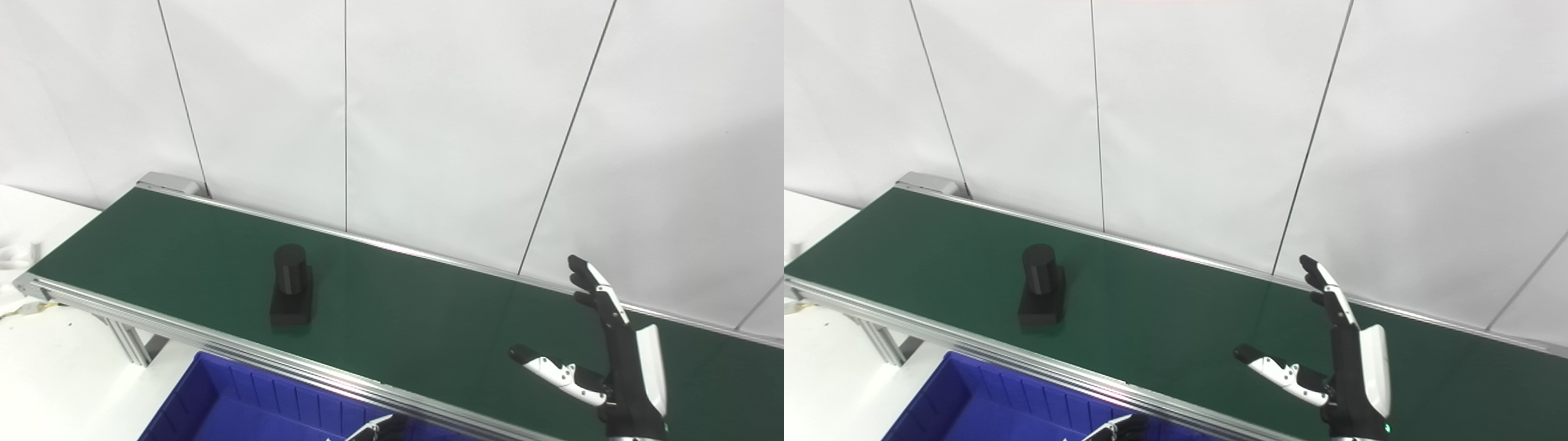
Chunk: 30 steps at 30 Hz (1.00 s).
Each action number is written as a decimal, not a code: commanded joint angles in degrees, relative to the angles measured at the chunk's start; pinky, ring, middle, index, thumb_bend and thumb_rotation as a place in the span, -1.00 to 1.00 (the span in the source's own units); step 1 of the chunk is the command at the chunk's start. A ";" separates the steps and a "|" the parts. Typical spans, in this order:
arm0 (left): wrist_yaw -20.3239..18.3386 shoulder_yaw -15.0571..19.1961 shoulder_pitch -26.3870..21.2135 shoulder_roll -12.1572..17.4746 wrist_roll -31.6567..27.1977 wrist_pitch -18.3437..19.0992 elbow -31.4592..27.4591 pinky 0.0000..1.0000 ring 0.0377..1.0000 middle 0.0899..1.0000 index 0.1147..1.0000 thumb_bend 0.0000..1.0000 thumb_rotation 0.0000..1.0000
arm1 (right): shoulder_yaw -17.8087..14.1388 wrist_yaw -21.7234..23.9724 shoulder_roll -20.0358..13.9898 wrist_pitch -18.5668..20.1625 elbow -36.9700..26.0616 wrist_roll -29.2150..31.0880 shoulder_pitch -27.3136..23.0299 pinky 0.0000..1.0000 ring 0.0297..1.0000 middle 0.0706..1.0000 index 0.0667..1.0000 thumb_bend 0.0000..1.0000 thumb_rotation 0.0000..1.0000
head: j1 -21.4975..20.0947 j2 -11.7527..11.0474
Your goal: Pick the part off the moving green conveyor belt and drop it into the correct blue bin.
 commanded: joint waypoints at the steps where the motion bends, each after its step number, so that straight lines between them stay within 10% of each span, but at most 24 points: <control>1: 1.53 -0.54 -0.33 0.35 0.66 -2.25 -1.85 0.58 0.66 0.67 0.62 0.72 0.12 | 0.35 -0.58 0.72 0.91 -0.59 -0.42 -2.24 0.55 0.67 0.72 0.73 0.57 -0.08 | -0.10 0.02; 30: 42.03 -24.09 -8.66 12.02 19.82 -2.25 2.99 0.37 0.59 0.64 0.55 0.72 0.21 | 6.73 1.20 0.98 6.10 10.44 -3.60 -13.52 0.56 0.72 0.78 0.77 0.62 -0.03 | -0.29 -0.47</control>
